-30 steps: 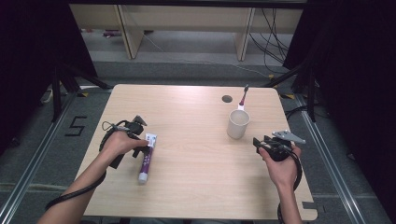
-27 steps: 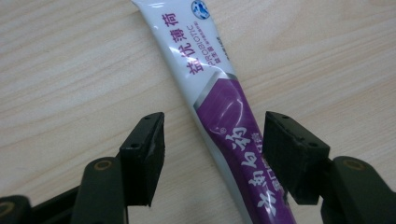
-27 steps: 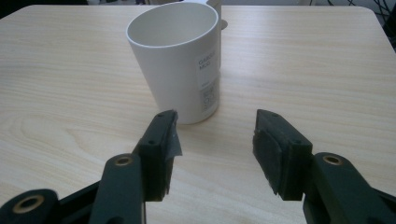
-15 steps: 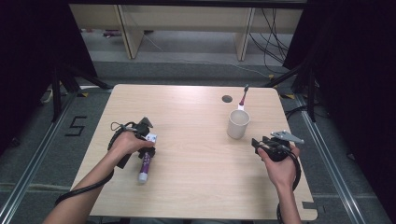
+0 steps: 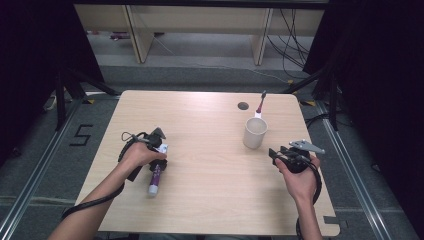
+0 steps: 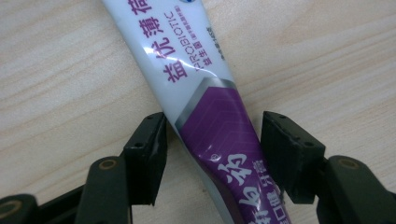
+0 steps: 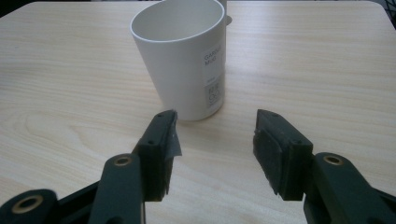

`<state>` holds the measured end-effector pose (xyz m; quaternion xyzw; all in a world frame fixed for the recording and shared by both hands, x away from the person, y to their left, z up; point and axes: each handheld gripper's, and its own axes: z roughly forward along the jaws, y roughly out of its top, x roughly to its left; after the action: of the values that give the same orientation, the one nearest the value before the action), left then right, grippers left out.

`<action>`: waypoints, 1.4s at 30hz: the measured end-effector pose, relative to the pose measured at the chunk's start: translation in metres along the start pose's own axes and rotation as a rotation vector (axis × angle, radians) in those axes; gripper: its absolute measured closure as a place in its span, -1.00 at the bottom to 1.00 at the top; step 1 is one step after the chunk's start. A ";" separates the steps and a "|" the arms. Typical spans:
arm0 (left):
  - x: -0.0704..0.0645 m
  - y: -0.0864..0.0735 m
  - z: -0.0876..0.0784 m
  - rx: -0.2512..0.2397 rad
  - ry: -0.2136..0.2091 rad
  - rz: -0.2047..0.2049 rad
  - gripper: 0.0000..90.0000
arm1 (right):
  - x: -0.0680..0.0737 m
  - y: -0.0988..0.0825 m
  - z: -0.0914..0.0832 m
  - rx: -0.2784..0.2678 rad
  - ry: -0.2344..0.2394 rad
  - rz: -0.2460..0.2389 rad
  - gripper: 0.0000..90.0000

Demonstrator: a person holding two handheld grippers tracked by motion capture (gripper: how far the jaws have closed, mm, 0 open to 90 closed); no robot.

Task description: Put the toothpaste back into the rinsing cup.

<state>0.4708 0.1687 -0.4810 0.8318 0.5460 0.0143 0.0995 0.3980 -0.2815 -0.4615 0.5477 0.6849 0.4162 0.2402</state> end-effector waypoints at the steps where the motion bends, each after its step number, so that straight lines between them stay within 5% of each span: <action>1: 0.000 0.000 0.000 0.002 0.000 0.004 -0.05 | 0.000 0.000 0.000 -0.001 -0.001 -0.001 0.10; 17: -0.007 0.002 -0.001 0.047 0.033 0.084 0.22 | 0.000 0.000 0.001 -0.002 0.020 -0.002 0.10; 26: -0.008 -0.001 0.001 0.021 0.043 0.143 0.36 | 0.002 0.000 -0.001 0.013 0.005 0.014 0.10; 28: -0.009 -0.001 0.000 0.030 0.049 0.160 0.40 | 0.000 0.000 -0.001 0.005 0.000 -0.012 0.10; 34: -0.005 -0.005 -0.003 -0.008 0.014 0.190 0.55 | 0.001 -0.001 0.001 -0.005 0.007 -0.010 0.10; 42: 0.002 -0.010 -0.008 -0.041 -0.021 0.278 0.67 | 0.002 -0.001 0.002 0.002 0.015 -0.003 0.10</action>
<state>0.4611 0.1752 -0.4752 0.8973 0.4239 0.0304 0.1194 0.3982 -0.2787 -0.4631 0.5438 0.6880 0.4193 0.2350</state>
